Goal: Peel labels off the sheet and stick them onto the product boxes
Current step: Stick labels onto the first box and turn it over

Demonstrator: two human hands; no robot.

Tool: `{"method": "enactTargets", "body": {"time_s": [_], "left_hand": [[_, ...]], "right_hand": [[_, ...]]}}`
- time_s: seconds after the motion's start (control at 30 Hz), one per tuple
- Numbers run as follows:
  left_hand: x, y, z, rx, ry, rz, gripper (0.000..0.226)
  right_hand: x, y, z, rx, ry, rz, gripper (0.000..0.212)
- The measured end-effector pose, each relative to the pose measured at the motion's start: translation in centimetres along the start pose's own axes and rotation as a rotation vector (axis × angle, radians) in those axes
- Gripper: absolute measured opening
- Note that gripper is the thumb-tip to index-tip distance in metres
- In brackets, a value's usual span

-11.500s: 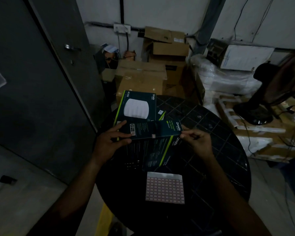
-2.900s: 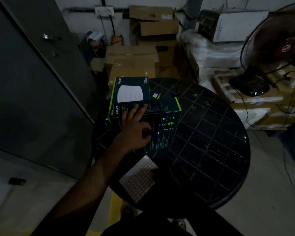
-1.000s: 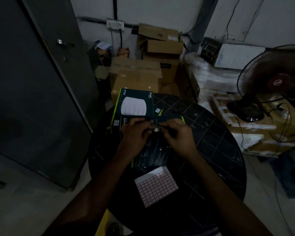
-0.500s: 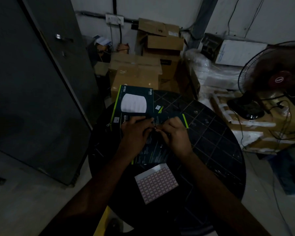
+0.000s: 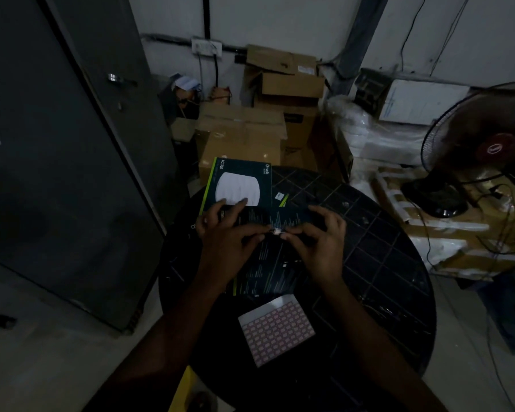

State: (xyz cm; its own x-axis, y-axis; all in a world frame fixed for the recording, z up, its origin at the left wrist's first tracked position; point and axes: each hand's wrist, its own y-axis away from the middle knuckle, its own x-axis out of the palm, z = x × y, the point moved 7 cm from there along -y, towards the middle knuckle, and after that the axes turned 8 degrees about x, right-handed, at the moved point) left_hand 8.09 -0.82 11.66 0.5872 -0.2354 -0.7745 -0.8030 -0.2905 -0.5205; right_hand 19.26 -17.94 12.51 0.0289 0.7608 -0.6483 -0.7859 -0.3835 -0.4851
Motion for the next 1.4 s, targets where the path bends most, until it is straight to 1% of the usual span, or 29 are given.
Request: {"method": "enactTargets", "body": {"time_s": [0.03,0.1,0.17,0.27,0.47,0.57,0.67,0.73,0.77,0.83,0.87,0.9,0.97,1.03,1.1,1.2,1.23,1.27,1.33,1.37,1.4], "left_hand": [[-0.1,0.1,0.6,-0.025,0.037,-0.003,0.020],[-0.1,0.3,1.6,-0.108,0.192,-0.015,0.020],[0.0,0.7,2.7,-0.189,0.358,-0.031,0.026],[-0.1,0.8,3.6,-0.205,0.487,-0.061,0.030],[0.2,1.3,5.7,-0.268,0.680,-0.028,0.023],[0.3,1.5,6.6,-0.292,0.787,0.004,0.022],[0.2,1.5,6.6,-0.320,0.890,0.063,0.022],[0.4,1.9,6.9,-0.361,0.955,0.073,0.022],[0.6,2.2,7.1,-0.403,1.008,0.059,0.021],[0.7,2.6,7.1,-0.530,1.121,-0.001,0.011],[0.8,2.6,6.8,-0.586,1.174,-0.042,0.016],[0.8,2.5,6.3,-0.635,1.235,-0.083,0.026],[0.7,2.1,5.4,-0.756,1.283,-0.132,0.041],[0.9,1.6,4.6,-0.834,1.289,-0.074,0.049],[1.1,1.5,4.1,-0.889,1.280,0.019,0.049],[1.0,2.7,3.7,-1.070,1.271,0.079,0.033],[0.8,3.0,3.3,-1.122,1.251,0.097,0.027],[0.7,3.2,3.1,-1.150,1.230,0.104,0.026],[0.5,3.3,2.8,-1.172,1.219,0.102,0.031],[0.4,3.3,2.8,-1.179,1.221,0.096,0.032],[0.4,3.3,2.9,-1.191,1.220,0.102,0.033]], "right_hand": [[-0.3,-0.1,-0.3,0.011,-0.046,0.014,0.016],[-0.9,-0.2,-1.5,0.044,-0.102,0.034,0.016],[-1.6,-0.2,-2.6,0.108,-0.115,0.024,0.018],[-2.1,0.3,-3.3,0.157,-0.149,0.011,0.017],[-2.8,-0.4,-4.7,0.204,-0.321,-0.004,0.018],[-2.6,-0.5,-5.1,0.210,-0.351,0.008,0.020],[-2.4,-0.4,-5.9,0.212,-0.437,0.077,0.015],[-2.1,-0.6,-7.1,0.280,-0.518,0.153,0.016],[-1.9,-0.7,-7.6,0.315,-0.550,0.183,0.017],[-1.5,-0.9,-8.1,0.368,-0.597,0.225,0.016],[-1.4,-0.9,-8.1,0.392,-0.627,0.240,0.015],[-1.4,-0.9,-8.1,0.419,-0.666,0.250,0.013],[-1.4,-0.2,-8.1,0.529,-0.765,0.255,0.009],[-1.3,0.8,-8.3,0.713,-0.858,0.231,0.003],[-1.2,1.5,-8.6,0.876,-0.909,0.196,0.007],[-1.7,1.0,-7.5,0.946,-0.852,0.200,0.016],[-1.6,0.9,-7.1,0.959,-0.809,0.242,0.020],[-1.1,1.0,-6.7,0.973,-0.781,0.321,0.026],[0.2,1.9,-6.2,1.049,-0.761,0.523,0.046],[1.0,2.6,-6.4,1.114,-0.760,0.604,0.056],[1.4,3.1,-6.5,1.155,-0.773,0.648,0.063]]}}
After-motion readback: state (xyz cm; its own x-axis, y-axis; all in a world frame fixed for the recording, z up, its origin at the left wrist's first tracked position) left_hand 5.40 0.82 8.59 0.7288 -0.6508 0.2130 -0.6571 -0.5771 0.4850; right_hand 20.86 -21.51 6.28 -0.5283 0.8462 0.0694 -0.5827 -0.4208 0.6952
